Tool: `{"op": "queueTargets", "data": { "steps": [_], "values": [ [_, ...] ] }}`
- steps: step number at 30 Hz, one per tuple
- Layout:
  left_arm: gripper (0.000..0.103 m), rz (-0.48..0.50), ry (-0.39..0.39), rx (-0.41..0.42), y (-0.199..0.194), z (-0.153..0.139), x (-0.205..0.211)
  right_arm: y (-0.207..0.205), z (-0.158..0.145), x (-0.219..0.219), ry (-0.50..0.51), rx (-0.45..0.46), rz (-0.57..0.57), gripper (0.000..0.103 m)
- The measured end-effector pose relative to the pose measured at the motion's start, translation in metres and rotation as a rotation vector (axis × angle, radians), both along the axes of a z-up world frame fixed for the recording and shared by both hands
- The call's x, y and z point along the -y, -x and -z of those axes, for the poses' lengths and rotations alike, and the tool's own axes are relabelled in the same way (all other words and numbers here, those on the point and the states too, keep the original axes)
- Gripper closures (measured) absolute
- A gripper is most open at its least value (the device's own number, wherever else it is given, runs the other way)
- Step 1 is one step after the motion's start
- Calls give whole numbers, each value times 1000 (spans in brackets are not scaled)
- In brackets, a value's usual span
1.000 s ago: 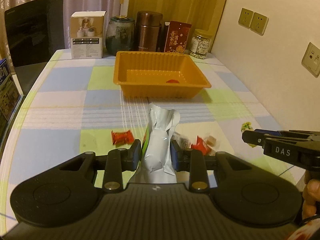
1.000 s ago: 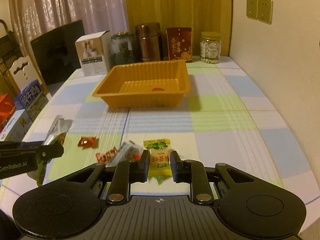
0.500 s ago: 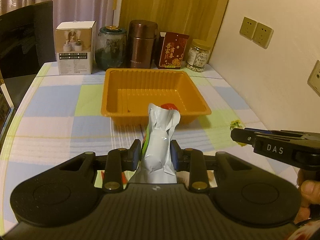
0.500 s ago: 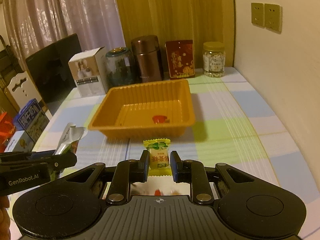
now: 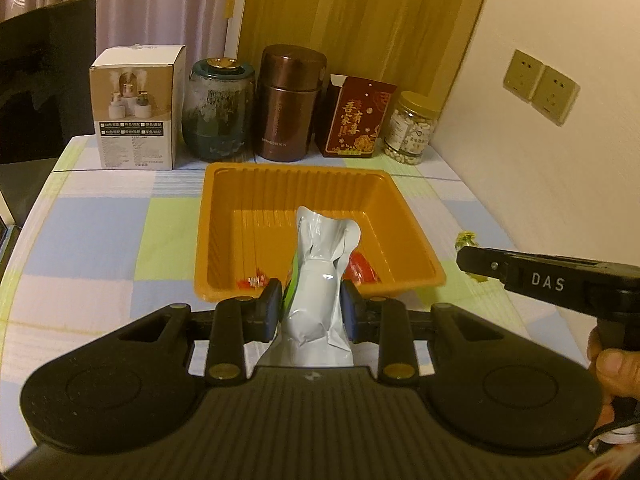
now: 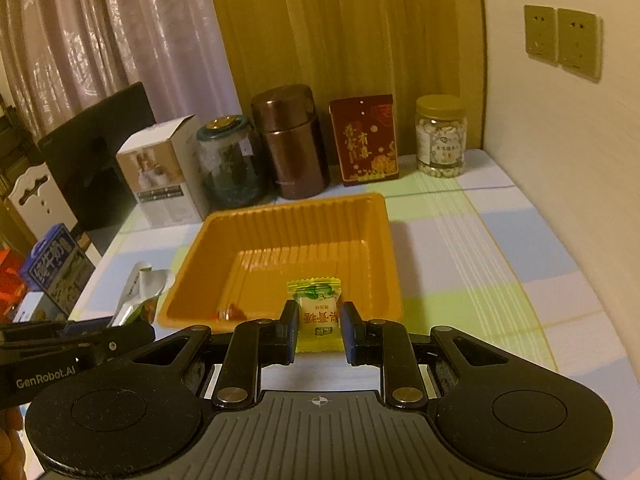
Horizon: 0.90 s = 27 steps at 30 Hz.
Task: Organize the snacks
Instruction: 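Carry both packets over the orange tray and open the left tool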
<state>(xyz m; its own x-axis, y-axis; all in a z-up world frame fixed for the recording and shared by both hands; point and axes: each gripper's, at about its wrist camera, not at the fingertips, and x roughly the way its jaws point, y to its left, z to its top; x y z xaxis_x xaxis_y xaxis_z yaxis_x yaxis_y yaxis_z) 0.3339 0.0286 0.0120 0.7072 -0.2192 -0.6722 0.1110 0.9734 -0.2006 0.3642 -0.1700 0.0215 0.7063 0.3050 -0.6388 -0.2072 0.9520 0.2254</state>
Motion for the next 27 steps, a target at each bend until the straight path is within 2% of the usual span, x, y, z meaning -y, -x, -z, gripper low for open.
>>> {"op": "queueTargets", "data": {
  "steps": [11,27],
  "values": [
    [75,-6,14,-32,-55,15,-4,-67,21,-11,-43,-73,2,80],
    [75,-8,19,-68,-98,42,4,-95,49,-10,-63,-131,18,80]
  ]
}}
